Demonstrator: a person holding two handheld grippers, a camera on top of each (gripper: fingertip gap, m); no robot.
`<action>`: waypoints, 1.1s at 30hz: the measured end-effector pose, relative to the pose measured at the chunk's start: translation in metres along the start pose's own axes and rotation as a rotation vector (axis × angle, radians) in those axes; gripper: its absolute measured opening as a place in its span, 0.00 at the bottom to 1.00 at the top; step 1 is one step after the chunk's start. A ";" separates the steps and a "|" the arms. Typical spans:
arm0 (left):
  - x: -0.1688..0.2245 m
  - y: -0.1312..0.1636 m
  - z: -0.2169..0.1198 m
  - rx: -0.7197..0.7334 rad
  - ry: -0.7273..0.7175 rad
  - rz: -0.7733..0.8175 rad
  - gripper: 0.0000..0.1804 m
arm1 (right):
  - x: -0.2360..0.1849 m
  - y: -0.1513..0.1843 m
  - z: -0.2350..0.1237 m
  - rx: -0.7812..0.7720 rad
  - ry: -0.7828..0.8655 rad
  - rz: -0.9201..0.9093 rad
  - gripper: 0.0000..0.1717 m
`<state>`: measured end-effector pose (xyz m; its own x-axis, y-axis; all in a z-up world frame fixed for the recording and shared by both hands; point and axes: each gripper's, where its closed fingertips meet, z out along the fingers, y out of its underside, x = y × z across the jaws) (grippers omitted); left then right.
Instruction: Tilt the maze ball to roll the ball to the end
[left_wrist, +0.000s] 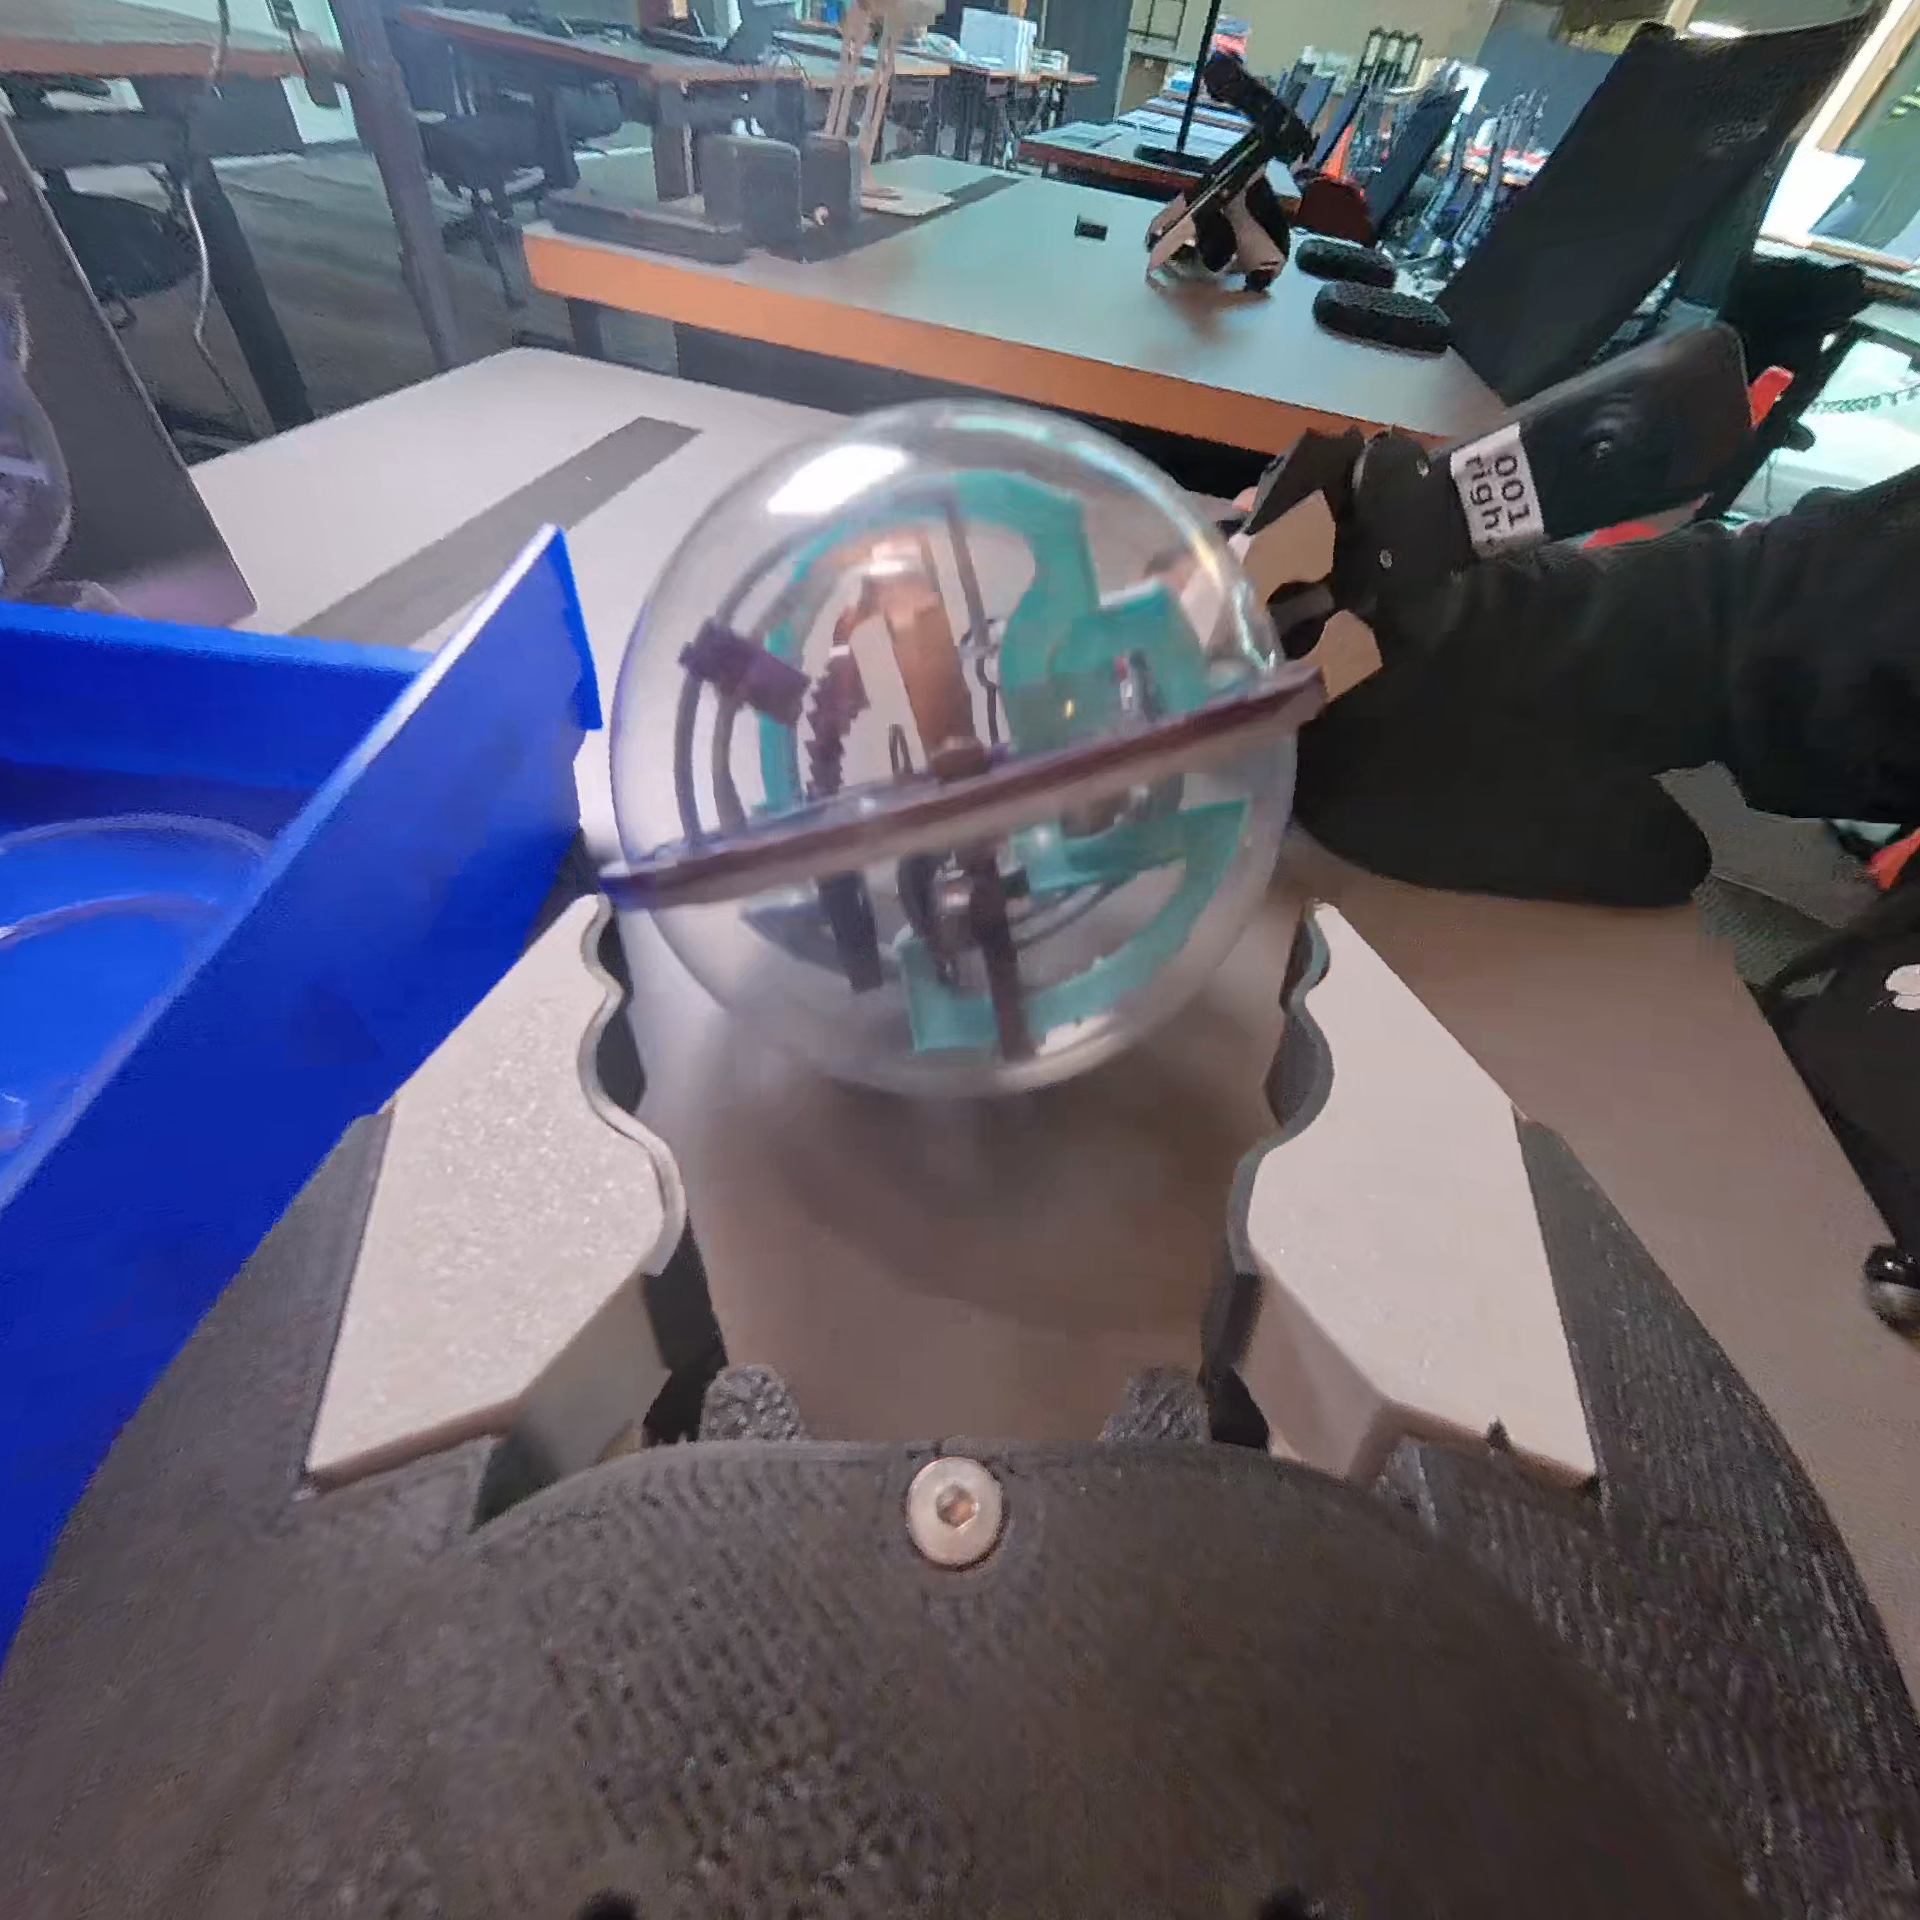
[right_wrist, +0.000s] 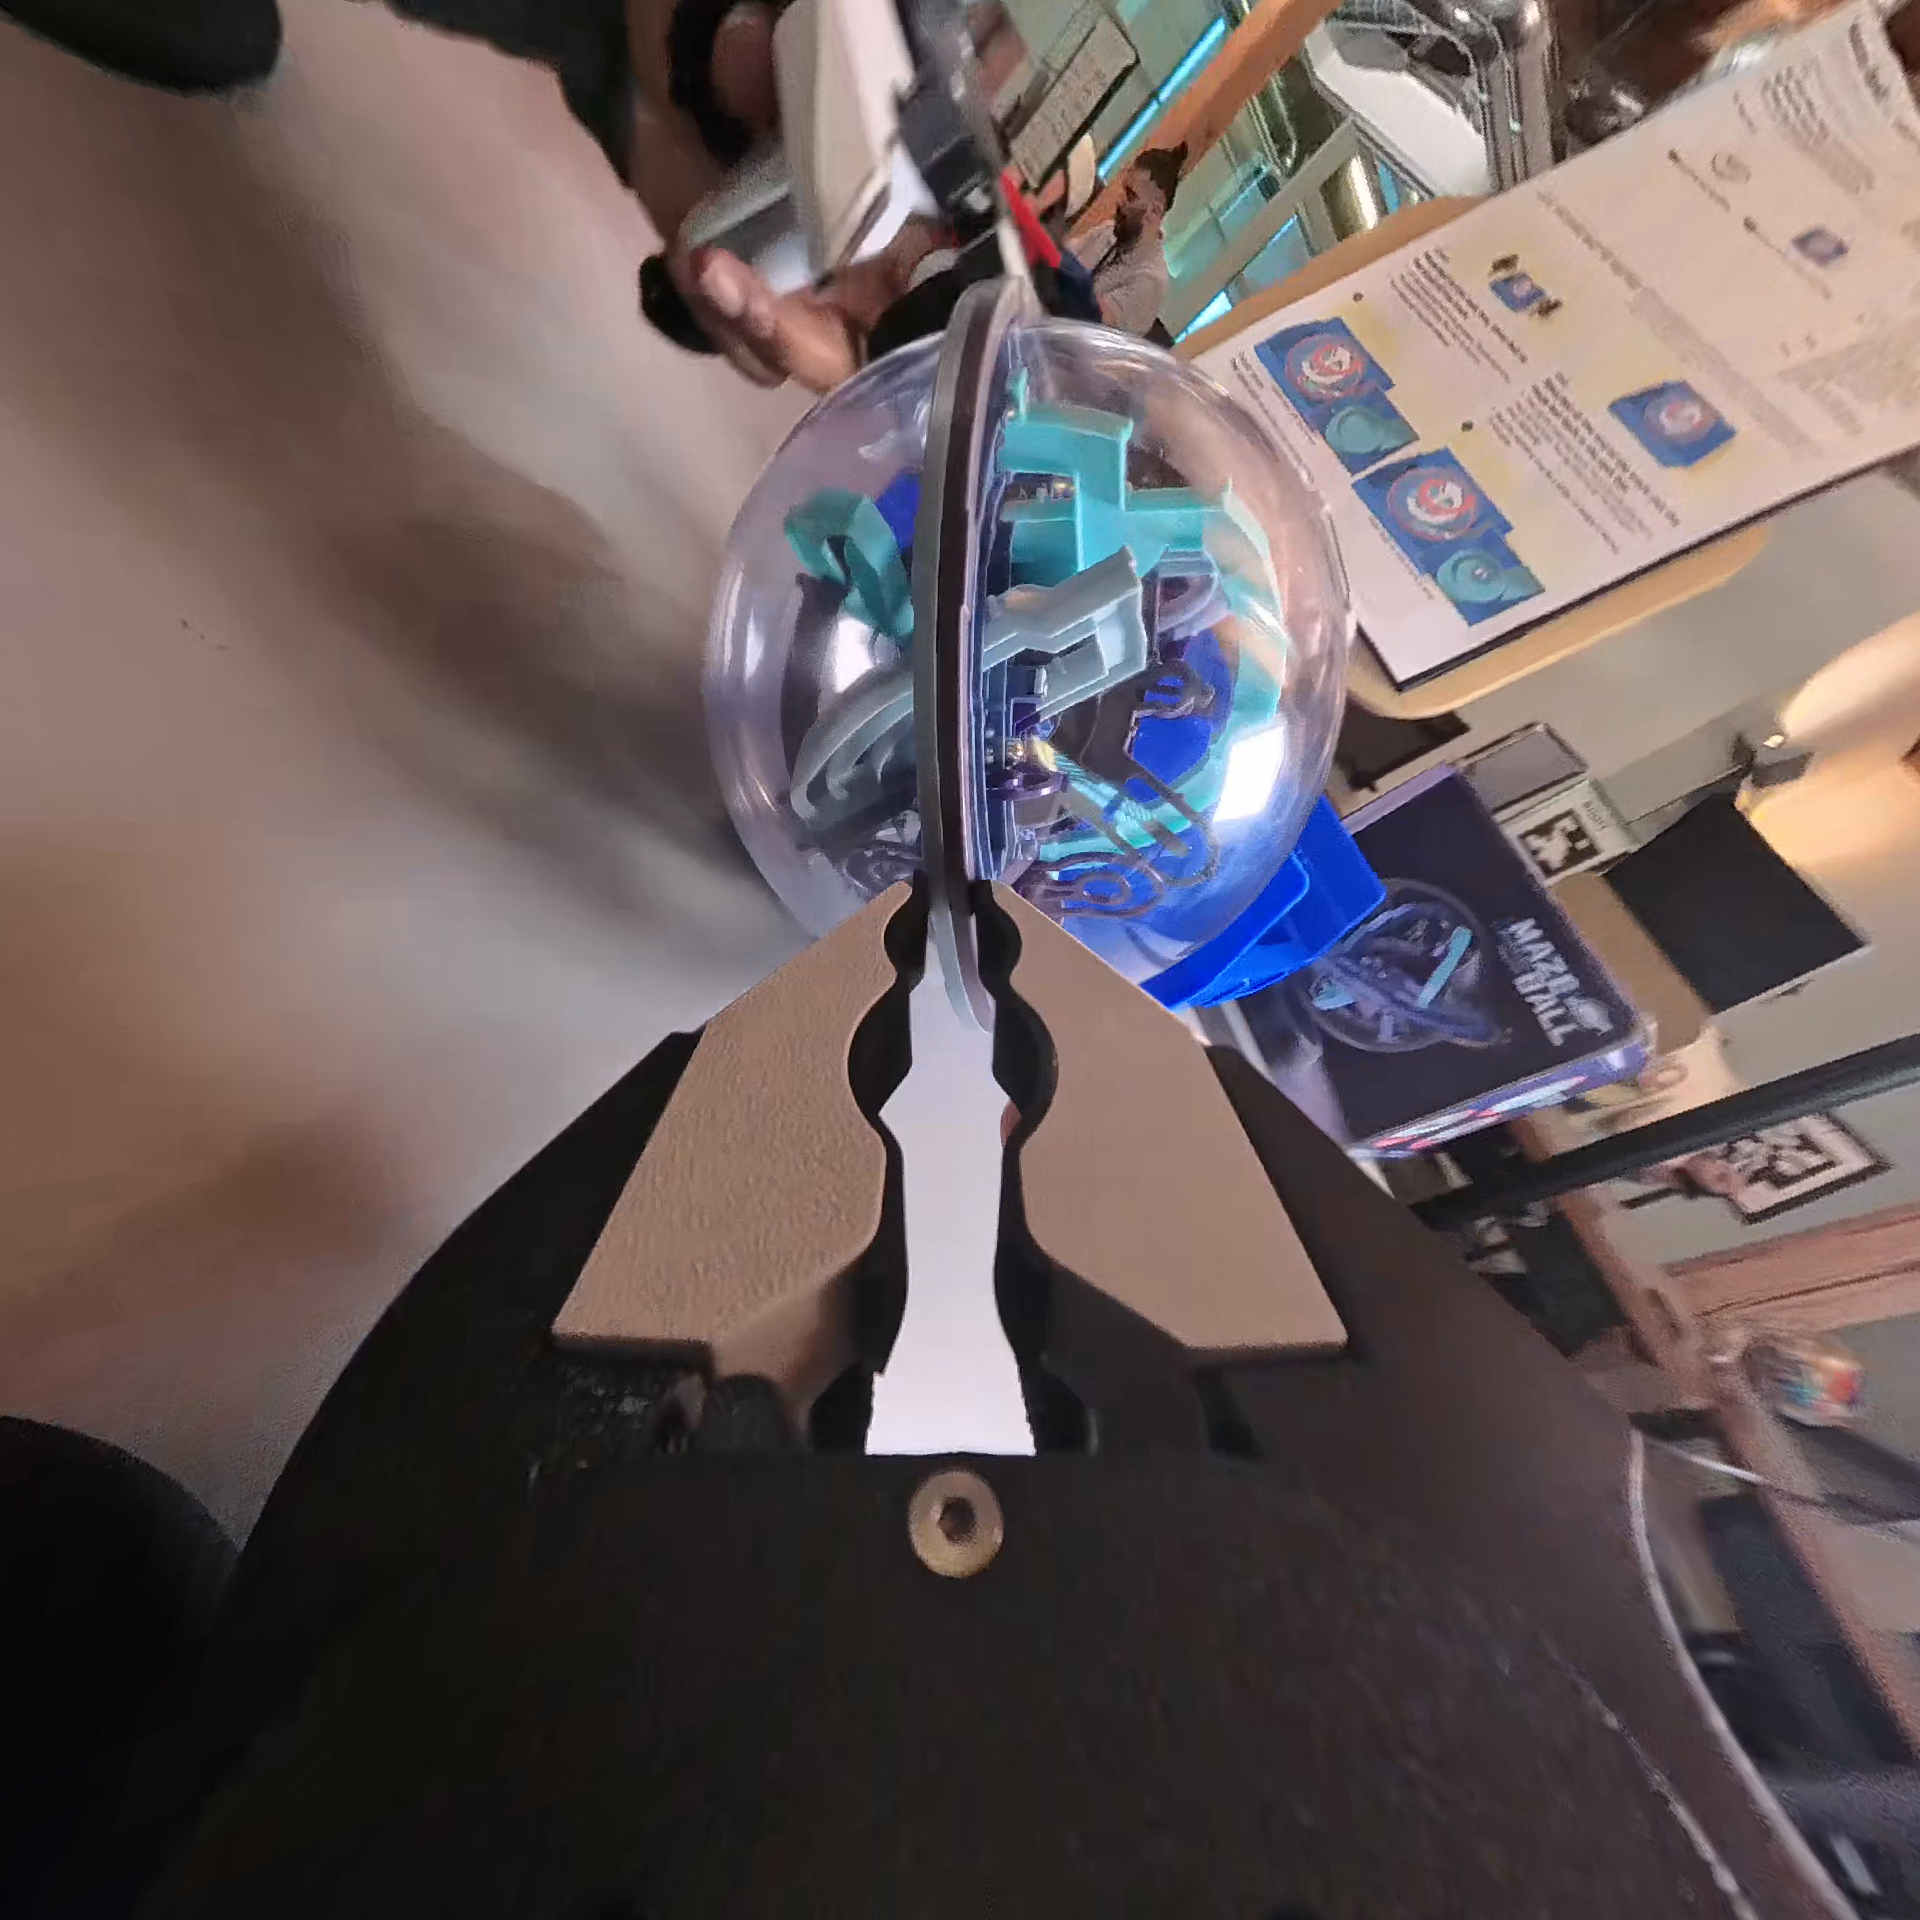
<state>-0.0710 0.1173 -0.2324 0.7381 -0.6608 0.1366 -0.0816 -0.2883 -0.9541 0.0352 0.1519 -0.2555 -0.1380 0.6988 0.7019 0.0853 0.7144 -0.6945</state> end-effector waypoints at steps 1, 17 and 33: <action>-0.003 0.006 0.002 -0.001 0.015 -0.026 0.64 | 0.002 0.001 0.000 0.004 -0.003 0.031 0.03; -0.031 0.004 -0.002 0.111 0.026 -0.117 0.53 | 0.009 0.006 -0.007 0.075 -0.121 0.376 0.03; 0.009 -0.004 0.025 0.124 0.272 -0.157 0.73 | 0.001 -0.006 -0.015 0.126 -0.302 0.587 0.04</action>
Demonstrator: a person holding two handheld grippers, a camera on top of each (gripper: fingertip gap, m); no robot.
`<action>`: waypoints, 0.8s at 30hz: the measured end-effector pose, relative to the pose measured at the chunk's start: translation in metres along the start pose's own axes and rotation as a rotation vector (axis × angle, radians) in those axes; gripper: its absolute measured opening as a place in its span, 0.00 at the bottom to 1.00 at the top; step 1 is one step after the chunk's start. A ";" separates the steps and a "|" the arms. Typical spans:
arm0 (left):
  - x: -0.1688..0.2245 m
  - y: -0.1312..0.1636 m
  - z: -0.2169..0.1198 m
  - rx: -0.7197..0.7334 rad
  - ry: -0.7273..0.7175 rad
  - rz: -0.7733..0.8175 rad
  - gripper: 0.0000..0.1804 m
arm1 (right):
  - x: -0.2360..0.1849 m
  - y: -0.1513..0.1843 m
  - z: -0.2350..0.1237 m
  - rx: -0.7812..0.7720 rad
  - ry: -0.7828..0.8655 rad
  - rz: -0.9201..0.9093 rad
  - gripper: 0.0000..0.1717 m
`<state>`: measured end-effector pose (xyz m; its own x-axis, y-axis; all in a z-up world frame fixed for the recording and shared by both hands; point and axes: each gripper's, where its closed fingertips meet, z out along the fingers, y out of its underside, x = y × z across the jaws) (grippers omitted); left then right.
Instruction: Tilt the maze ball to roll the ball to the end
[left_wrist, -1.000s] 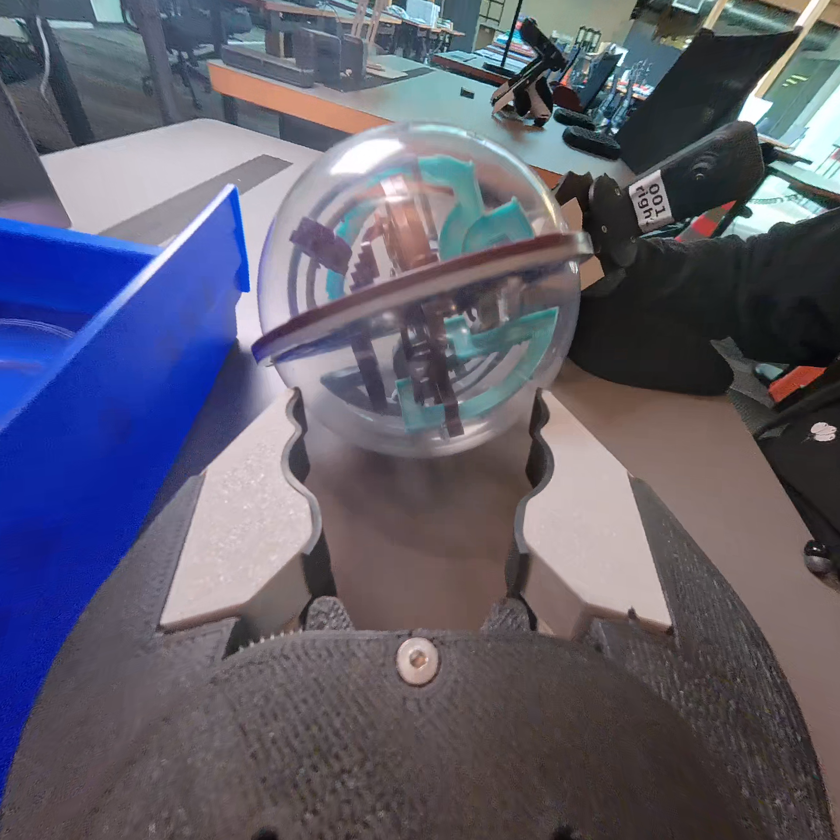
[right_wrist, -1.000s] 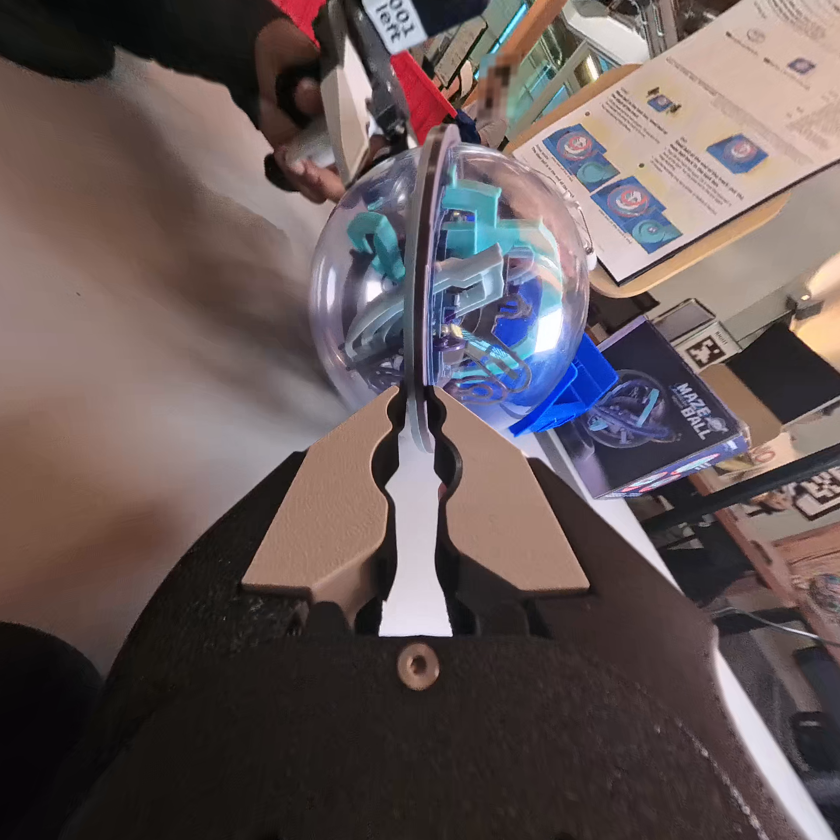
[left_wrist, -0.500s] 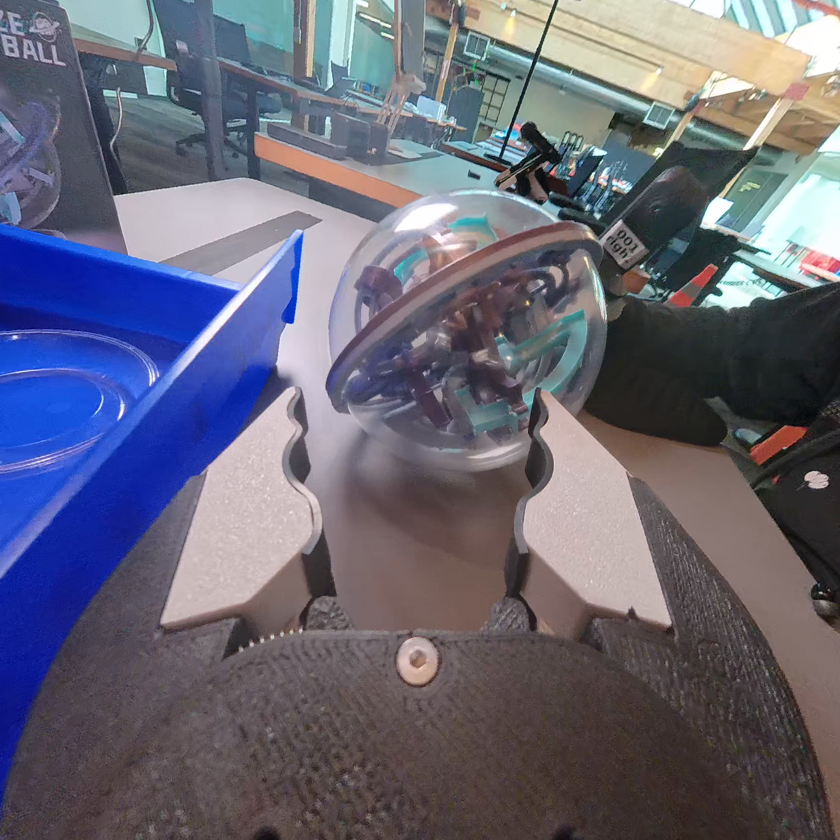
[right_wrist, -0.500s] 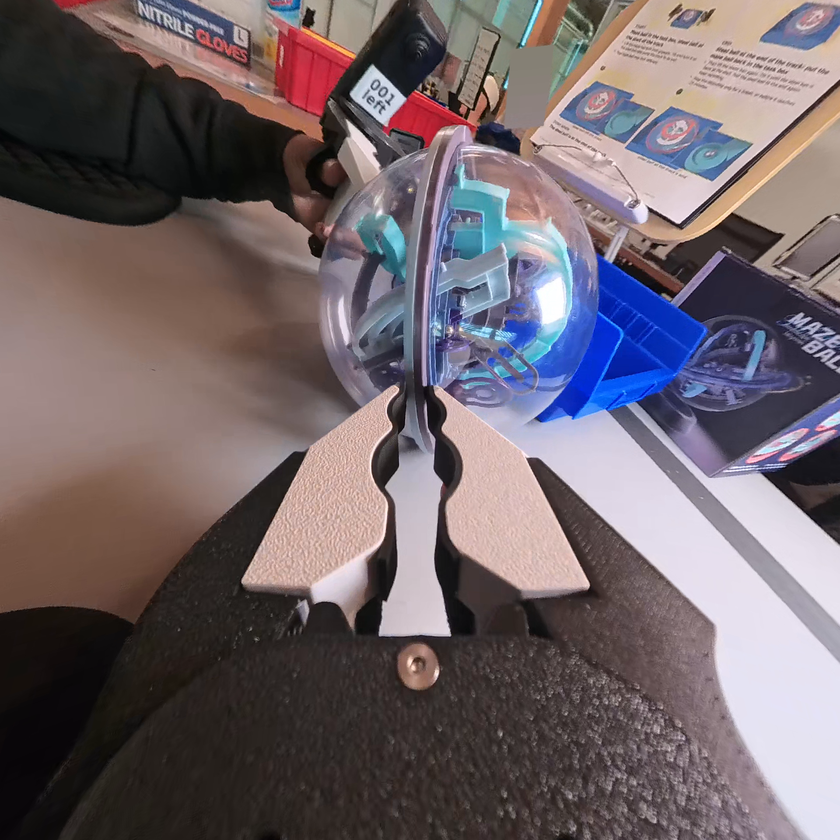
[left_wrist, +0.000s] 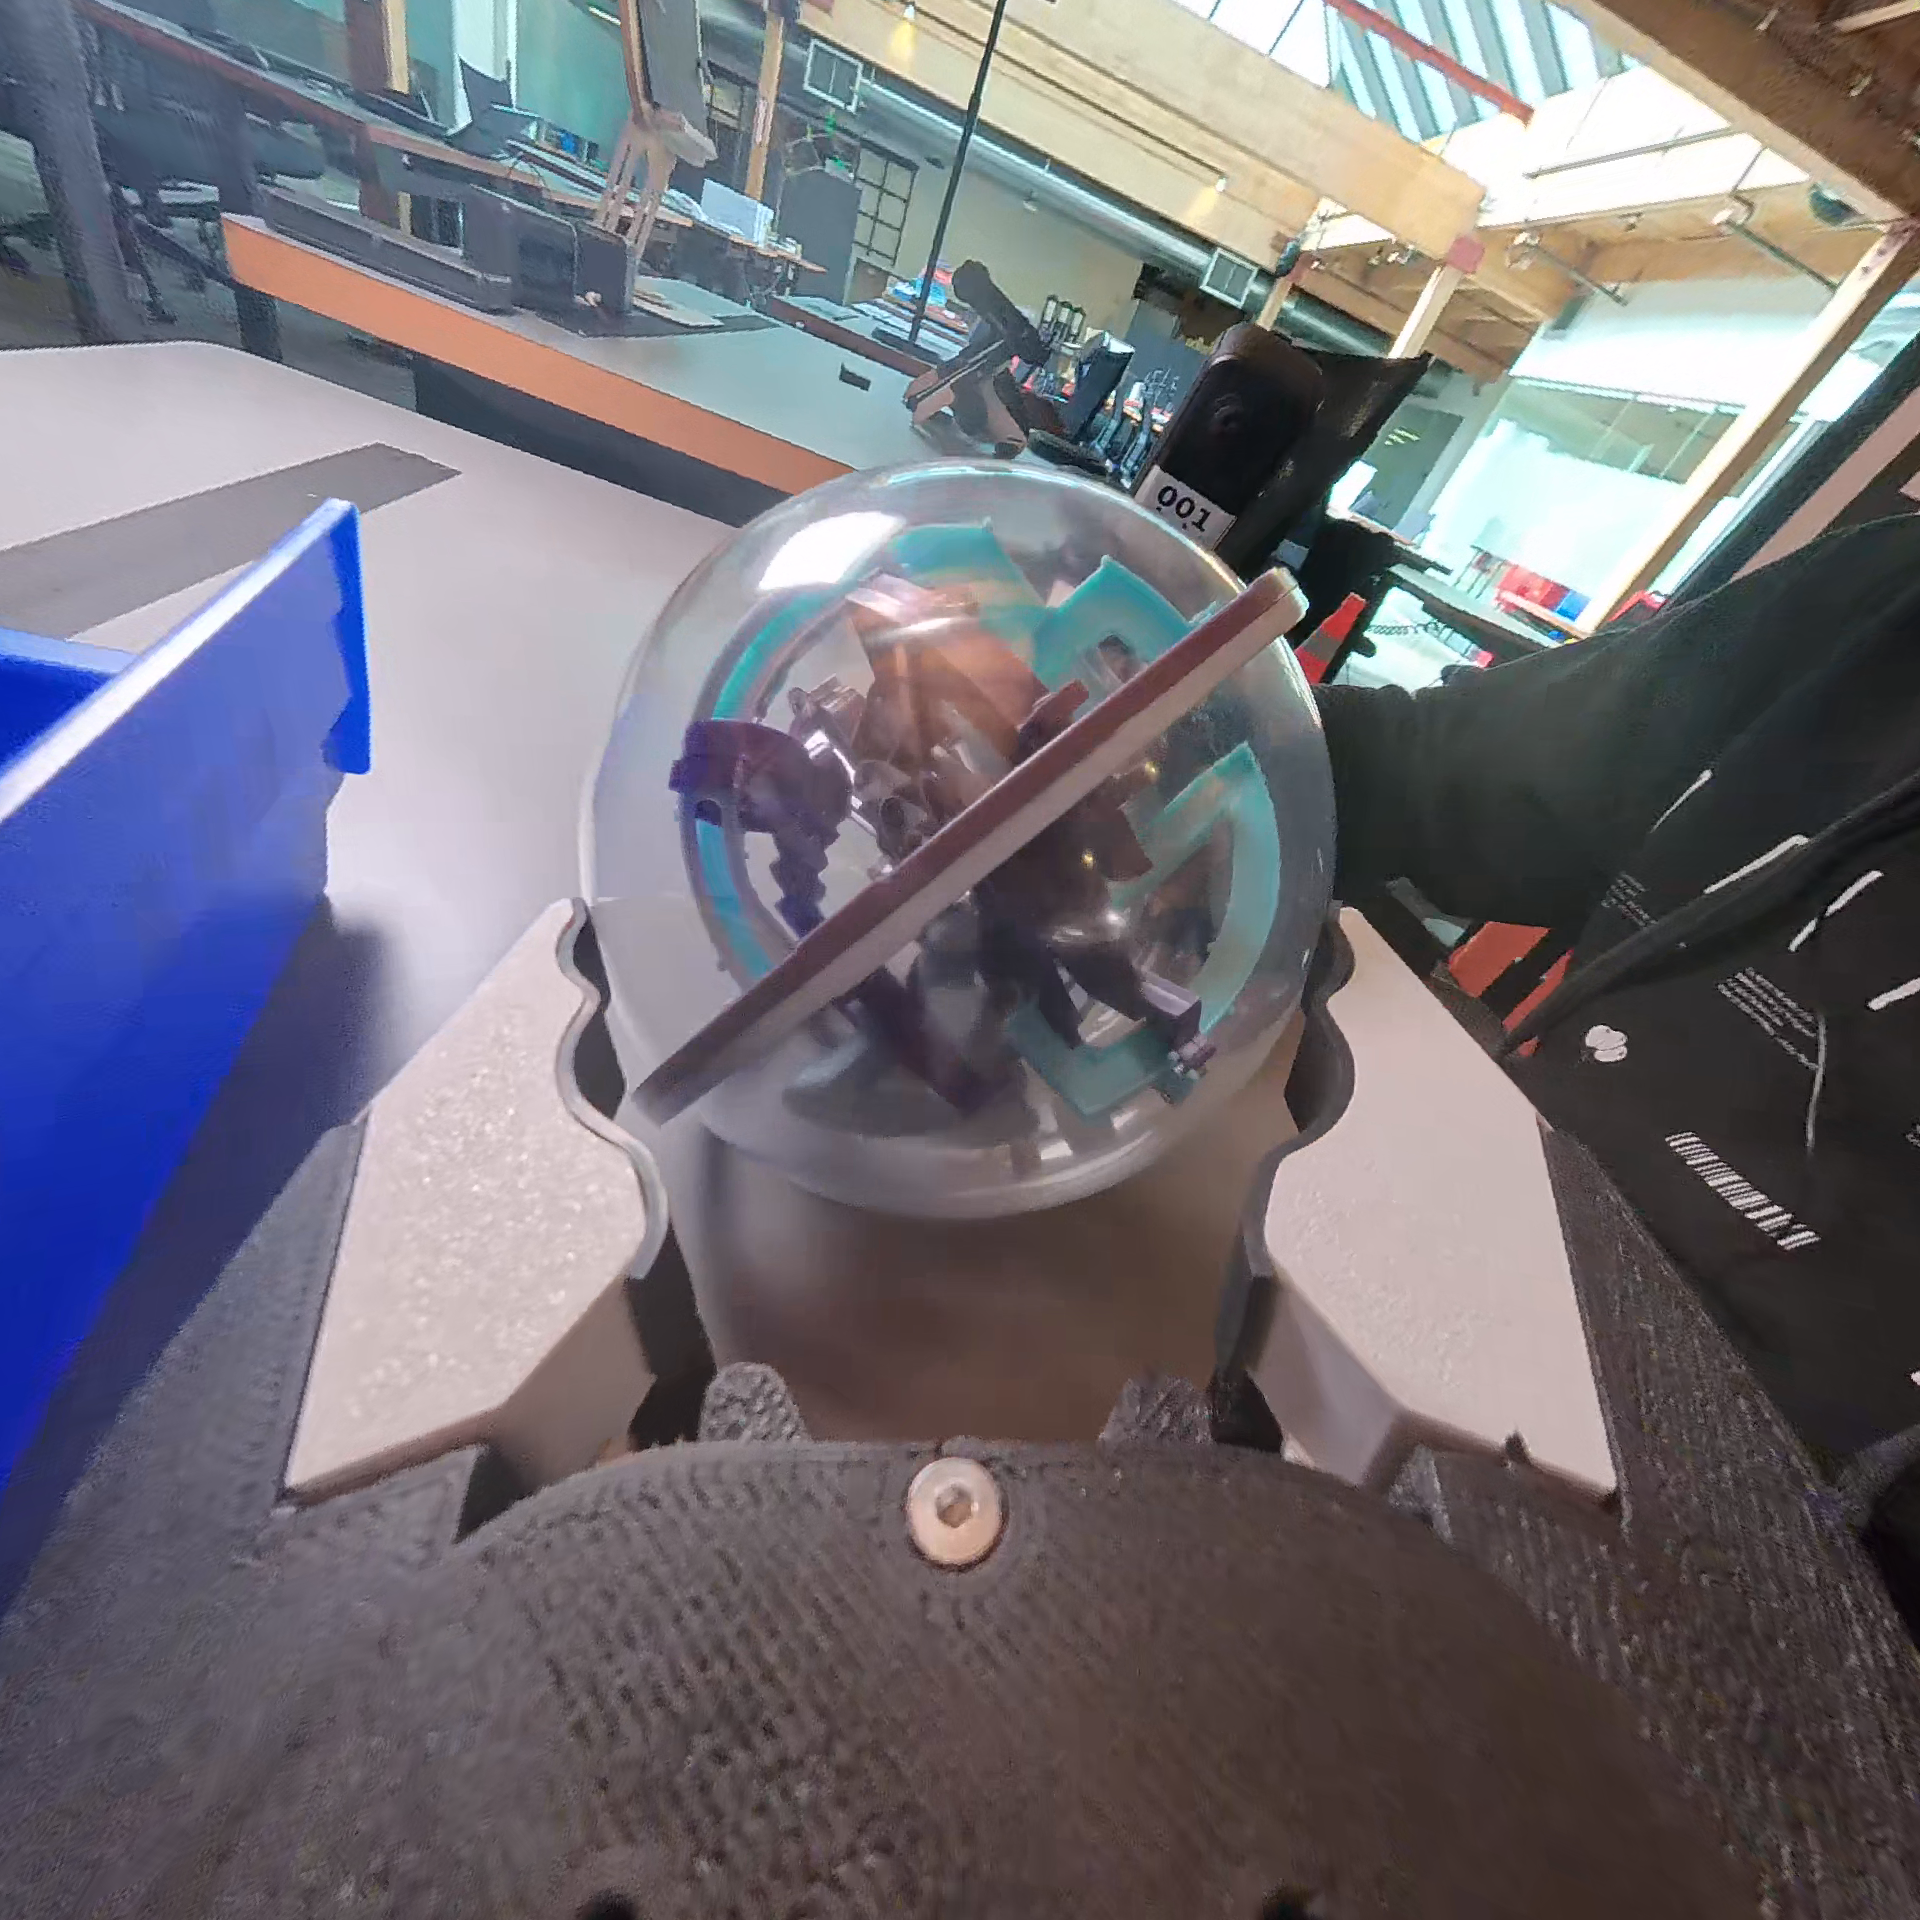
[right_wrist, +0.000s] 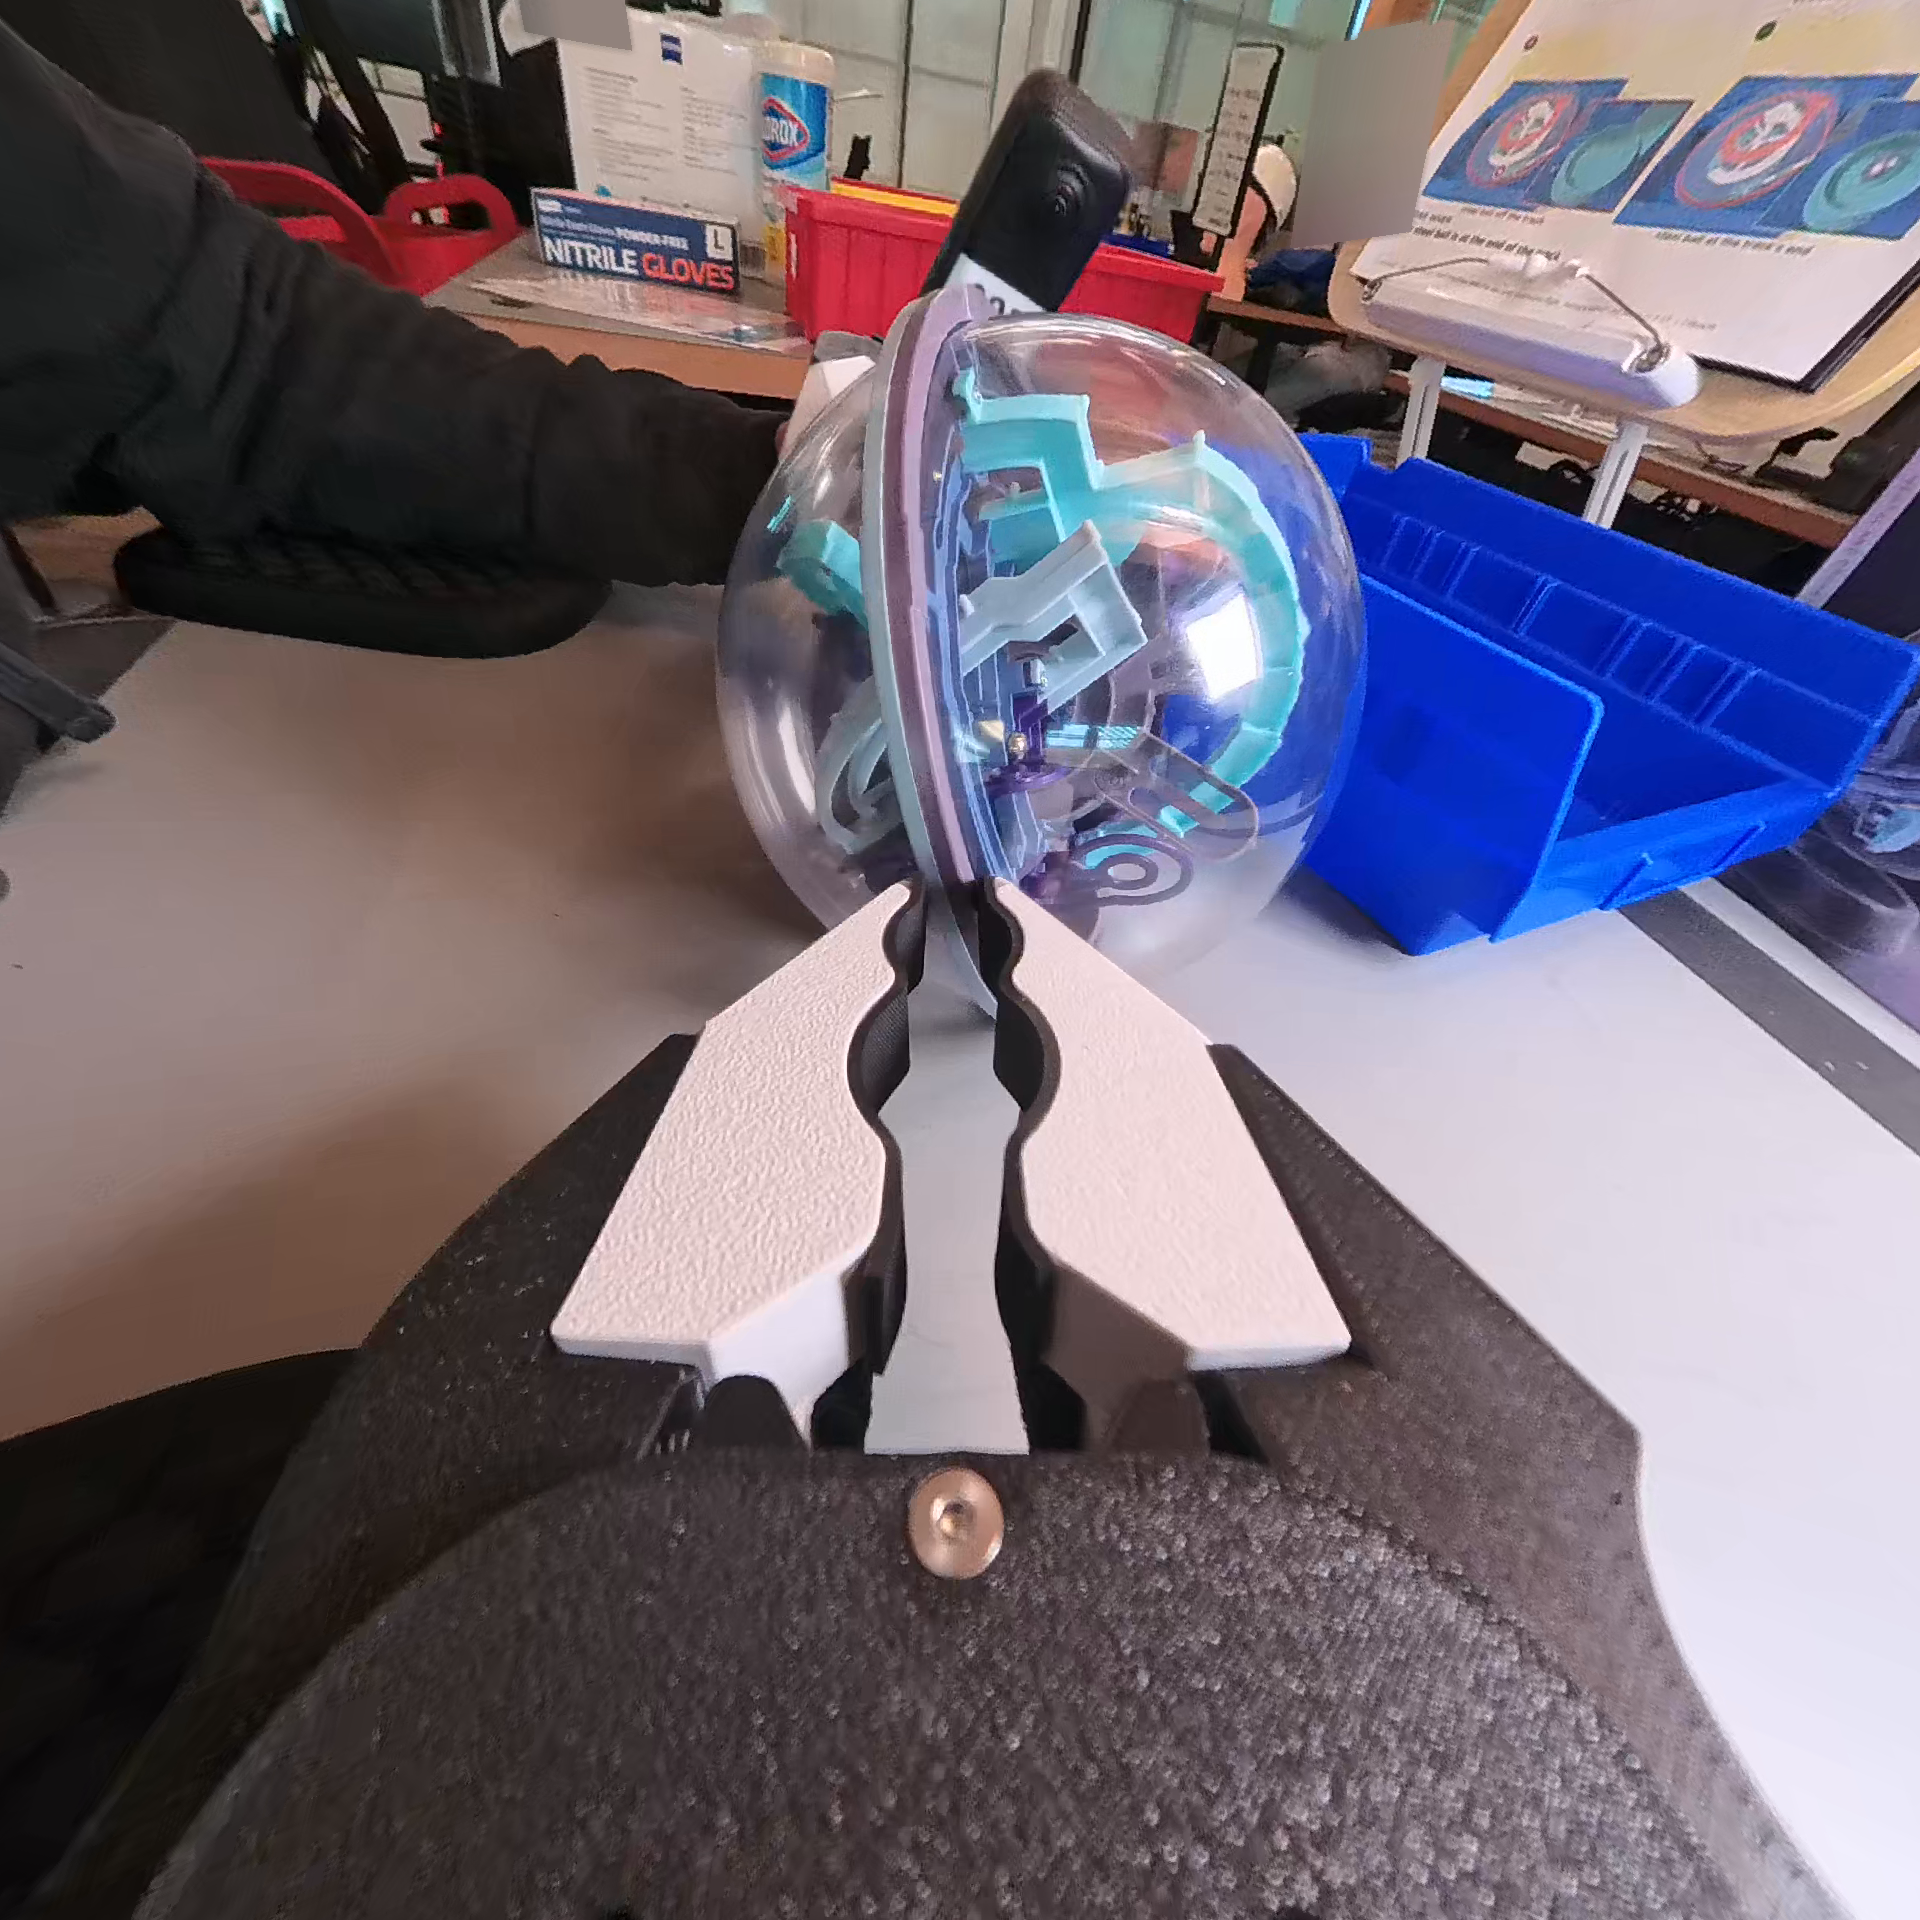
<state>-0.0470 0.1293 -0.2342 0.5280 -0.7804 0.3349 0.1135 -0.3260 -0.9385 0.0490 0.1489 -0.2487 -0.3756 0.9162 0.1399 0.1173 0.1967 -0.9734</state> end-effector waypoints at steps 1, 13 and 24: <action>0.000 0.000 0.000 -0.001 -0.006 0.000 0.73 | 0.000 0.000 0.000 -0.003 -0.001 0.005 0.04; 0.004 -0.014 -0.007 -0.025 -0.036 -0.105 0.72 | -0.011 0.004 0.011 -0.057 0.000 -0.036 0.04; -0.007 -0.026 -0.004 -0.010 -0.064 -0.231 0.70 | -0.007 0.005 0.012 -0.061 0.033 -0.038 0.05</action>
<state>-0.0569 0.1411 -0.2118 0.5417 -0.6492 0.5340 0.2294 -0.4970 -0.8369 0.0407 0.1394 -0.2566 -0.3509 0.9184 0.1830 0.1600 0.2513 -0.9546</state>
